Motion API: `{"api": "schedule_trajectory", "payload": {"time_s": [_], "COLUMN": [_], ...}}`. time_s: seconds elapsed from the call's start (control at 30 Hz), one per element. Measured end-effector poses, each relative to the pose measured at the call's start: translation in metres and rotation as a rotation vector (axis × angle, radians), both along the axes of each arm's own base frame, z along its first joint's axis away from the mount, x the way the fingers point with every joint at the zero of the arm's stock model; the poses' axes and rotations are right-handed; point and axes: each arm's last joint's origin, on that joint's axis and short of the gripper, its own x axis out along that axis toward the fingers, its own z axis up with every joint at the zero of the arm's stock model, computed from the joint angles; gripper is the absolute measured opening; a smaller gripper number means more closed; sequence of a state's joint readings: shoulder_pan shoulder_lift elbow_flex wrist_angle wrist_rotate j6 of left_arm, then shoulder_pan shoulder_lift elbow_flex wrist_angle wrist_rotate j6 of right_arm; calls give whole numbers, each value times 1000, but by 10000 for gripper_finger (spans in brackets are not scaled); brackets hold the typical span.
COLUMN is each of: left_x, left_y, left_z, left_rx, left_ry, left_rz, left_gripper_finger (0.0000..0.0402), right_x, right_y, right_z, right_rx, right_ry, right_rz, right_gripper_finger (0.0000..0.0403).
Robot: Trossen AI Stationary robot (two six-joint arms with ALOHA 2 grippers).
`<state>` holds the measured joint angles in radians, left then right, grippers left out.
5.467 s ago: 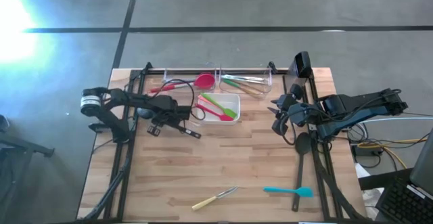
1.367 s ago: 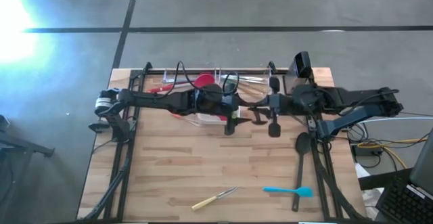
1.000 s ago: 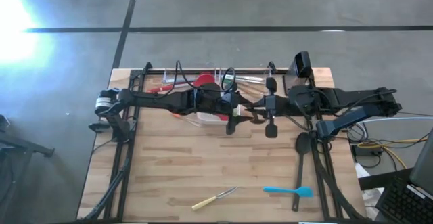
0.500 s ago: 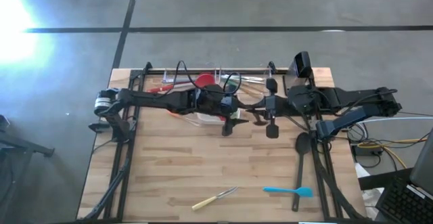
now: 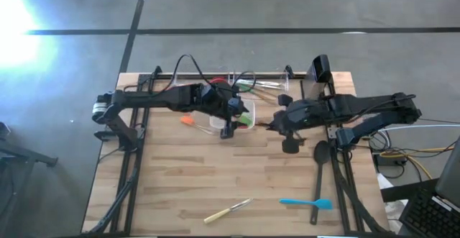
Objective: Pick & Place Kitchen Items
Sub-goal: Put the black slotted serving spoon into the left transparent bin
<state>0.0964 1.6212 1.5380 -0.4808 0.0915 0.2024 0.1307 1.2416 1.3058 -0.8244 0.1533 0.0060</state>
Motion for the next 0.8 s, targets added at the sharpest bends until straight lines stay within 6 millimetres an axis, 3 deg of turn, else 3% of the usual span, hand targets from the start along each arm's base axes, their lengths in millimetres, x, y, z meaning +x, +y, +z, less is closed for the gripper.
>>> {"api": "schedule_trajectory", "payload": {"time_s": [0.17,0.33,0.57,0.8], "left_x": [2,2,5,13], "left_y": [1,0,-6,-15], "left_z": [18,16,-1,14], "left_rx": [-6,-21,-91,-55], "left_ry": [-55,-44,-30,-205], "left_rz": [8,-5,-84,-96], "left_gripper_finger": [243,243,243,243], "right_x": [23,40,40,39], "right_y": [3,5,2,-7], "right_z": [-8,-12,1,7], "right_rx": [-44,-102,-132,-108], "right_ry": [53,92,55,17], "right_rz": [13,37,37,-18], "right_gripper_finger": [11,11,11,11]}}
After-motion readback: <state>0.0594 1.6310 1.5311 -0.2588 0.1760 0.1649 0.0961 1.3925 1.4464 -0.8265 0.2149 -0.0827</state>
